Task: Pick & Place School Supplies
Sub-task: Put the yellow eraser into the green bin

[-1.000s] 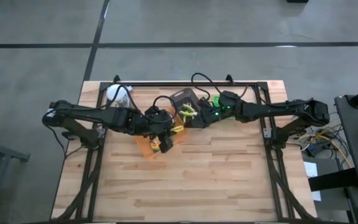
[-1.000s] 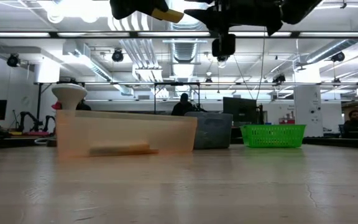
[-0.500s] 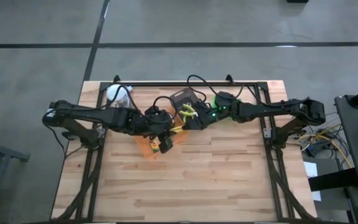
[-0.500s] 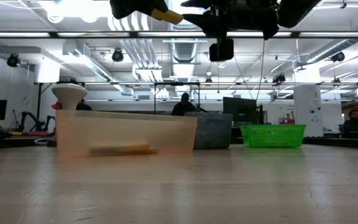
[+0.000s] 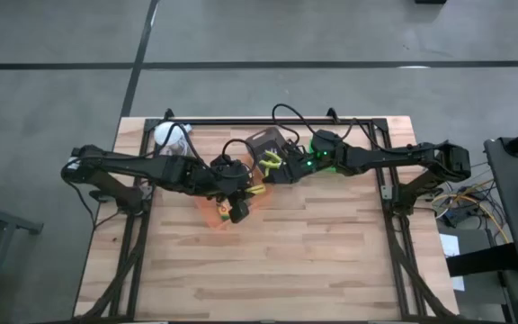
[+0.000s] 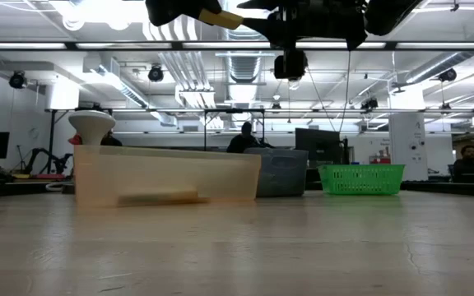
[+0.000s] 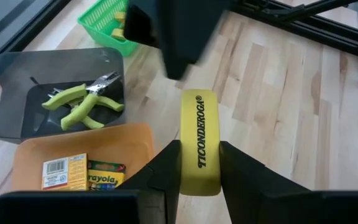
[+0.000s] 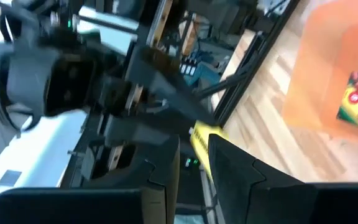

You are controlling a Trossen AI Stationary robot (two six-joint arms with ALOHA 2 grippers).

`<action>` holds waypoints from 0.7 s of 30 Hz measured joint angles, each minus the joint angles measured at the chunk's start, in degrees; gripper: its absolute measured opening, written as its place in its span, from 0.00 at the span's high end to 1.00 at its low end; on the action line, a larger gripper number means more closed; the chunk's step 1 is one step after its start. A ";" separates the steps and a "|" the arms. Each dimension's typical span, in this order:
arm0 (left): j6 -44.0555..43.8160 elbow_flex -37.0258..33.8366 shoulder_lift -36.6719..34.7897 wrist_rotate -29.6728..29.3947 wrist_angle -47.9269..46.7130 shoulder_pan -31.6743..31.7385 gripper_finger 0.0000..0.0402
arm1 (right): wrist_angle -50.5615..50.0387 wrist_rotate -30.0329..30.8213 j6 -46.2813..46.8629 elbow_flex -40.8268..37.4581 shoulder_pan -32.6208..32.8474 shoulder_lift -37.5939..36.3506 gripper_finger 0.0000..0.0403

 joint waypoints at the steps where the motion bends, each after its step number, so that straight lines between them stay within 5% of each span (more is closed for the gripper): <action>1: 0.00 0.00 0.00 0.20 0.00 0.00 0.75 | -0.09 0.12 0.01 0.00 -0.31 0.00 0.79; 21: 1.18 0.00 0.00 -5.92 1.33 0.00 0.75 | -3.05 0.13 -0.44 0.00 -0.93 0.04 0.74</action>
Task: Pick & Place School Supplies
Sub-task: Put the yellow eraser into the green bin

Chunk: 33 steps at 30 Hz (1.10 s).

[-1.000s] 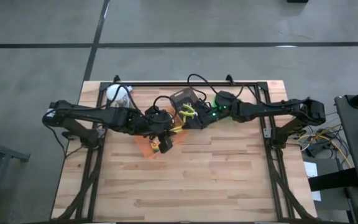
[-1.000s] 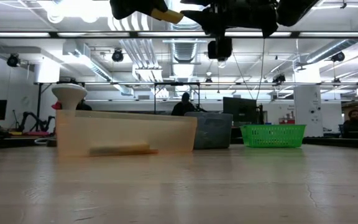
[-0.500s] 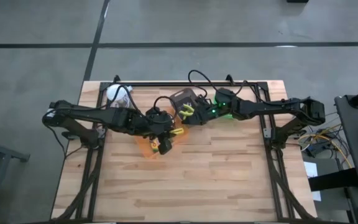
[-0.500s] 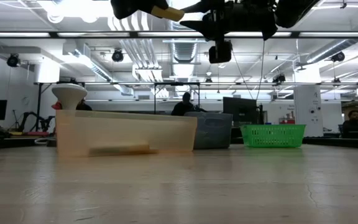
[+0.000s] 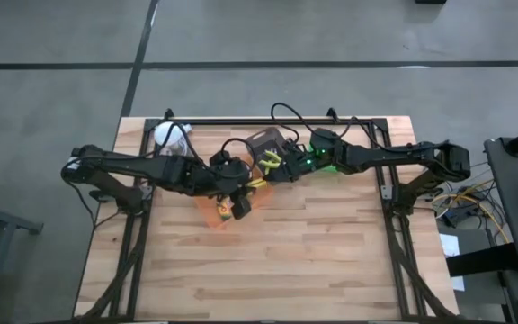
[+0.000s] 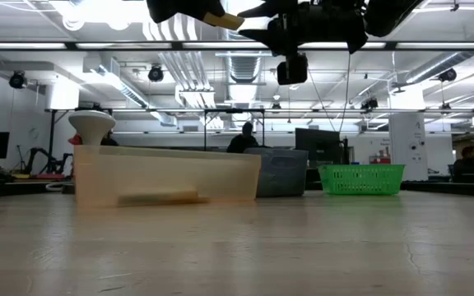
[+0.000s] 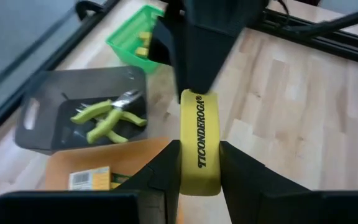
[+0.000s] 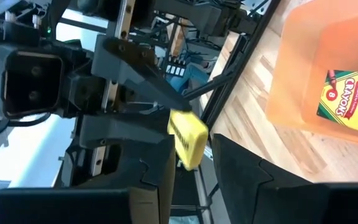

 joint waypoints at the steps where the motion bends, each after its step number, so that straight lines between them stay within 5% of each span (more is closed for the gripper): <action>1: 0.01 0.00 0.00 -0.70 0.00 0.00 0.75 | 0.01 -0.04 0.00 0.00 0.01 0.00 0.74; 33: 3.03 -0.02 0.00 -0.35 3.61 0.02 0.75 | 0.30 -0.56 -2.62 0.04 0.04 -0.04 0.88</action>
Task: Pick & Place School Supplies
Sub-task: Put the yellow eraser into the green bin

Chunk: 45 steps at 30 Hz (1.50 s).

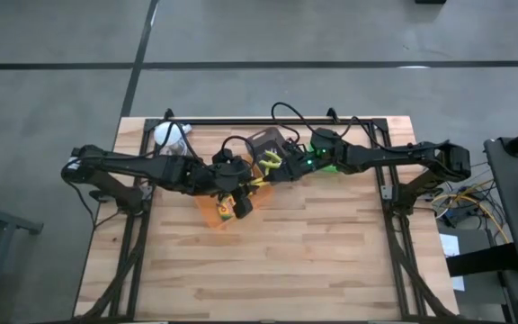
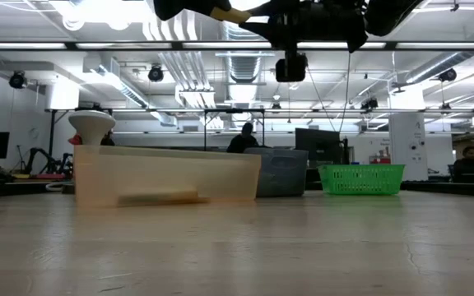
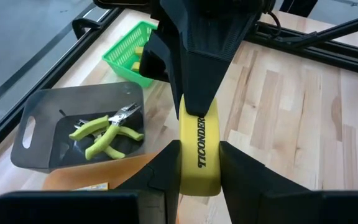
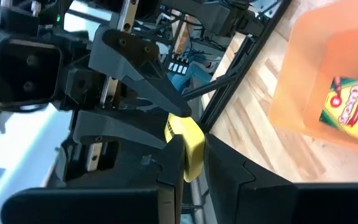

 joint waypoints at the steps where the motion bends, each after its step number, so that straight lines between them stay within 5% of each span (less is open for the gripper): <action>1: 0.00 0.00 0.00 0.00 0.00 -0.01 0.75 | 0.00 -0.12 -1.17 0.00 -0.02 0.00 0.88; 21: 0.41 0.00 0.00 -0.11 0.09 -0.02 0.75 | -0.07 -0.97 -2.83 0.00 -0.02 0.00 0.89; 45: 0.98 0.02 -0.07 -3.04 0.04 -0.01 0.50 | -0.22 -1.08 -2.58 -0.07 0.00 0.09 0.89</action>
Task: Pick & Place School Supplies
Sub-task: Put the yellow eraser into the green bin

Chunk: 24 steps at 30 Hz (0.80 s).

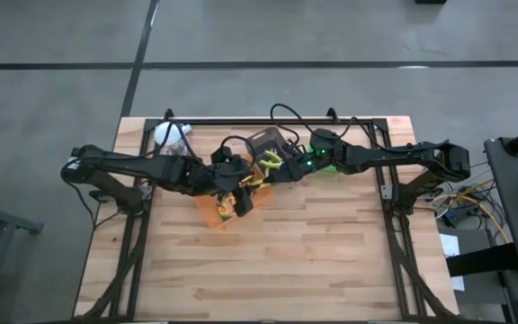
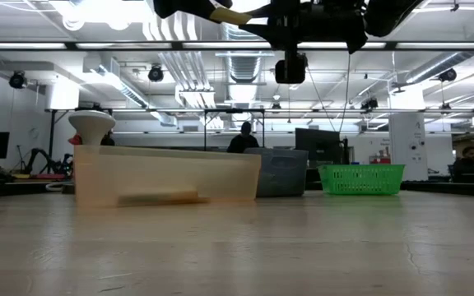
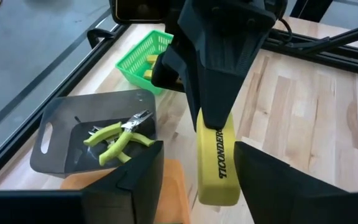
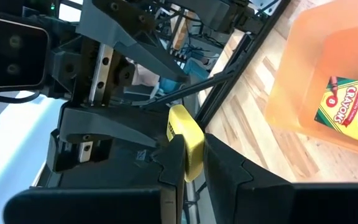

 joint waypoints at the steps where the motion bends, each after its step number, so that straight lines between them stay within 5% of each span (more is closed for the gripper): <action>1: 0.00 0.00 0.00 0.00 0.00 0.00 0.50 | 0.02 0.00 0.00 0.00 0.00 0.00 0.89; 24: 0.11 0.02 -0.09 -2.32 -0.24 0.01 0.37 | 0.07 0.13 0.24 0.00 -0.04 -0.02 0.89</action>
